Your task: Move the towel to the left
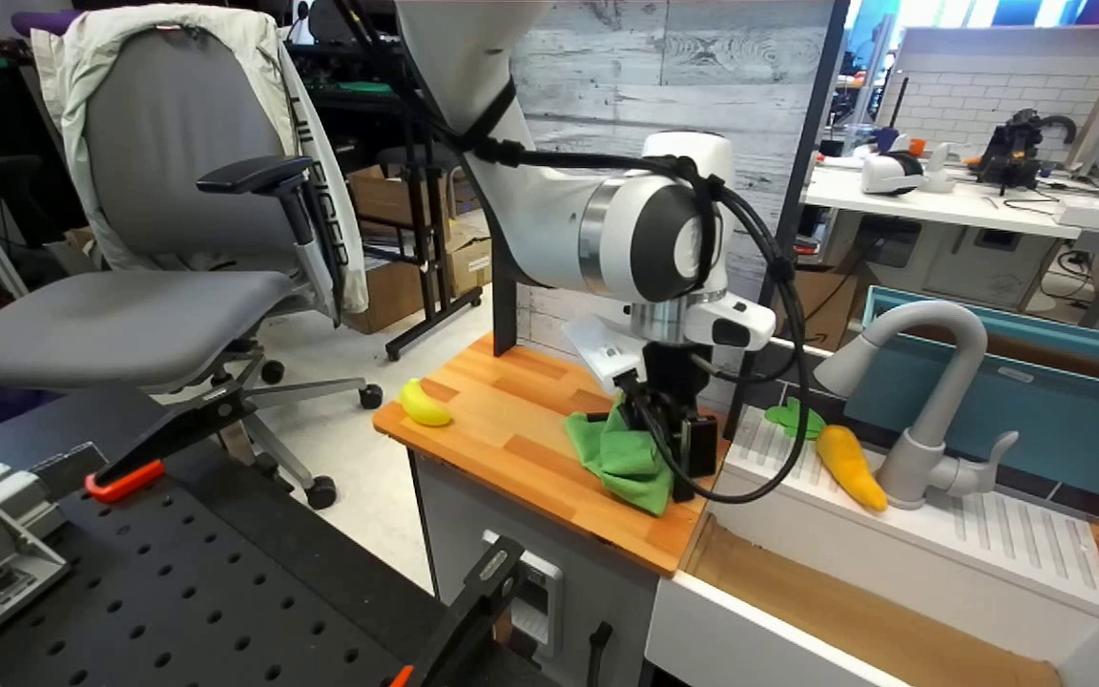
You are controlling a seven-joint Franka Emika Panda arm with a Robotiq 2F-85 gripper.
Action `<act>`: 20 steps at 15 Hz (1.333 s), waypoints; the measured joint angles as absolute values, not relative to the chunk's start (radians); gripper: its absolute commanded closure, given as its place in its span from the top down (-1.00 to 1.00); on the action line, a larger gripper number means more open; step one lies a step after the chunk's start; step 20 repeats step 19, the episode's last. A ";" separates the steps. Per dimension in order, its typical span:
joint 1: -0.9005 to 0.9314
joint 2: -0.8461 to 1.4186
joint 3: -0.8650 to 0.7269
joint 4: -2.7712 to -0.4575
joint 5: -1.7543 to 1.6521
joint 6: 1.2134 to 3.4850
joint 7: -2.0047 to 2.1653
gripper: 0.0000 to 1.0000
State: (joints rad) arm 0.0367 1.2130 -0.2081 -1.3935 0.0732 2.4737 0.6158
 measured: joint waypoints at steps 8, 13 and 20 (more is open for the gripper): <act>0.004 1.190 -0.204 -1.399 0.077 2.508 0.577 1.00; -0.001 1.044 -0.192 -1.528 0.089 2.578 0.517 1.00; -0.014 0.902 -0.182 -1.667 0.097 2.610 0.454 1.00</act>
